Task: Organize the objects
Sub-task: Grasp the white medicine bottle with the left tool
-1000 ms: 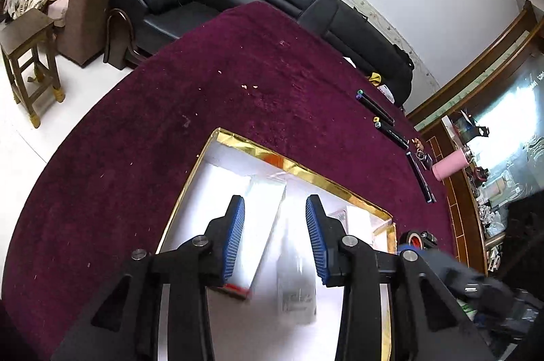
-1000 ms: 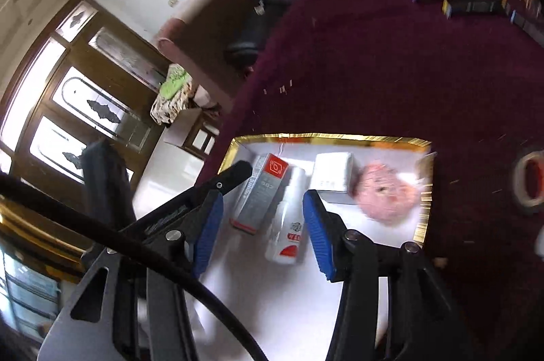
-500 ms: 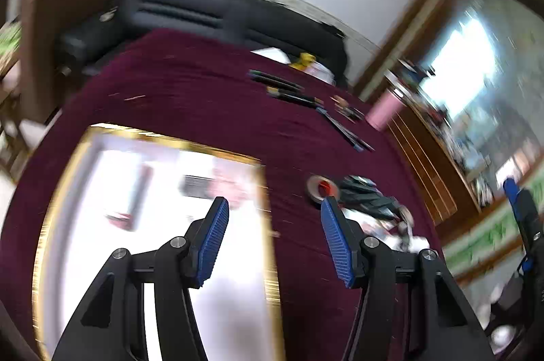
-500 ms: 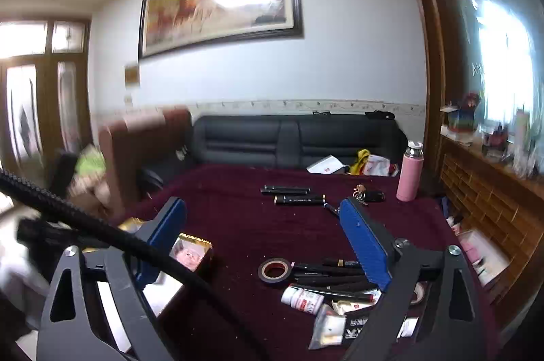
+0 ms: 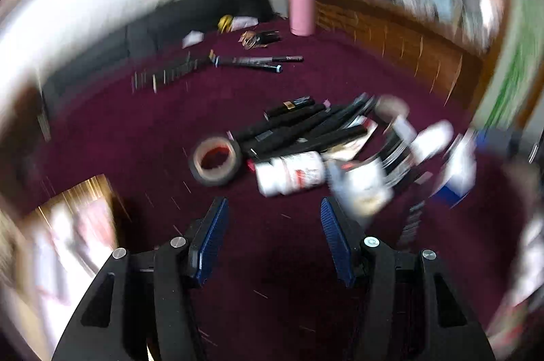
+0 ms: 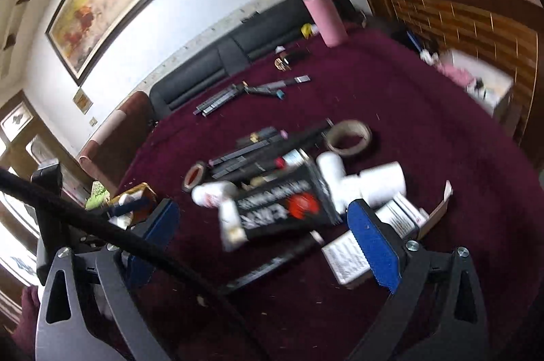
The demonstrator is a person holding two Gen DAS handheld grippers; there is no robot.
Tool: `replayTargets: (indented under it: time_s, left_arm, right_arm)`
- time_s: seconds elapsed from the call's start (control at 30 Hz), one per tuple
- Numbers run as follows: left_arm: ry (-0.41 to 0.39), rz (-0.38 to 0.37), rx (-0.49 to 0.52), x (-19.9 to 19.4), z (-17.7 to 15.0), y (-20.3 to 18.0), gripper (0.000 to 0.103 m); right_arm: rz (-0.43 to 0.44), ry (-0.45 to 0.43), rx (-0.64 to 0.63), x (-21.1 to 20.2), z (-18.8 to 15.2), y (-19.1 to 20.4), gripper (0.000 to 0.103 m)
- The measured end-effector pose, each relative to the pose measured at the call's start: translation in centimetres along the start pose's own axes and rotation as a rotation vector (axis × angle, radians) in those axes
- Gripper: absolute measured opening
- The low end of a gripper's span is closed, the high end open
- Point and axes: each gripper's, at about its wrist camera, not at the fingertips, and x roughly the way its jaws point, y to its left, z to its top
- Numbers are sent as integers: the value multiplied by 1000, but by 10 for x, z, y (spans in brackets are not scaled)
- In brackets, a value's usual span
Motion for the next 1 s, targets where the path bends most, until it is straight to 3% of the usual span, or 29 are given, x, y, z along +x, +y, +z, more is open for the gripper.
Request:
replayTargets:
  time_s: [0.07,0.13,0.33,0.6,0.7,0.8,1.0]
  left_arm:
    - [2,66,162,11,3,-15,50]
    - [34,64,231,22,4,-18,50]
    - [75,26,297,50,20,-10,50]
    - [117,-103,407,75,27,-31,50]
    - [169,-168,387,83,26,-35,48]
    - [211,-230,320,81,27,-32,30]
    - [191,-258,235,63,17,-36,30]
  right_arm:
    - [20,21,18,5,-2,-10,100]
    - [48,33,34,13,-5,-18,100]
    - [86,24,19,17,-3,-19,100]
    - [118,27,23,21,-4,-23,100]
    - [114,26,20,21,-4,-23,100]
    - [116,25,23,21,-4,-23,100]
    - [112,26,12,22,-5,-21,100]
